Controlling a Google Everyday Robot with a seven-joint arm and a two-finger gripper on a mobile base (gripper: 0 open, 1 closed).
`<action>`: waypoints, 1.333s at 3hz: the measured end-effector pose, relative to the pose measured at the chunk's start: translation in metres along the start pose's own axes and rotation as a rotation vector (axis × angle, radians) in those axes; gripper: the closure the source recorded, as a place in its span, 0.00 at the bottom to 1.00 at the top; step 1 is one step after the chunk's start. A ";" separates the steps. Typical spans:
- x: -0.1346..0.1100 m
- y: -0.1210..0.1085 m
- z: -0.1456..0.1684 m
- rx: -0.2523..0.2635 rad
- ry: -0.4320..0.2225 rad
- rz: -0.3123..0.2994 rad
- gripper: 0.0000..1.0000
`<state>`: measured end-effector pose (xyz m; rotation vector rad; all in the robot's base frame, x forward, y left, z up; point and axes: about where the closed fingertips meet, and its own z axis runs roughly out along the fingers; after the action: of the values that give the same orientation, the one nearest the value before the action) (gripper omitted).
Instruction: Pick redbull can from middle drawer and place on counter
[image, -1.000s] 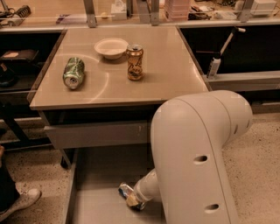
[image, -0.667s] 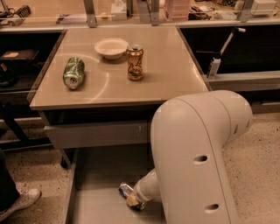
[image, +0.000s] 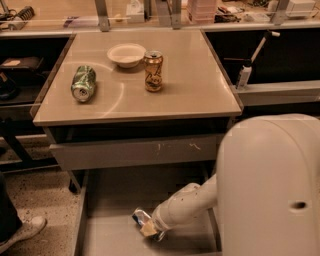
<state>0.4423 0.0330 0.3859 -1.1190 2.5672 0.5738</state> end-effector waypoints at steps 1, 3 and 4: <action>-0.014 0.007 -0.039 0.005 -0.026 0.039 1.00; -0.038 -0.031 -0.138 0.107 -0.050 0.115 1.00; -0.038 -0.031 -0.138 0.107 -0.050 0.115 1.00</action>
Offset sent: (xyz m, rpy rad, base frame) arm 0.0354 -0.0652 0.1506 0.0031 -0.0265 -0.1568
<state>0.4768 -0.0258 0.5152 -0.9155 2.5977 0.4772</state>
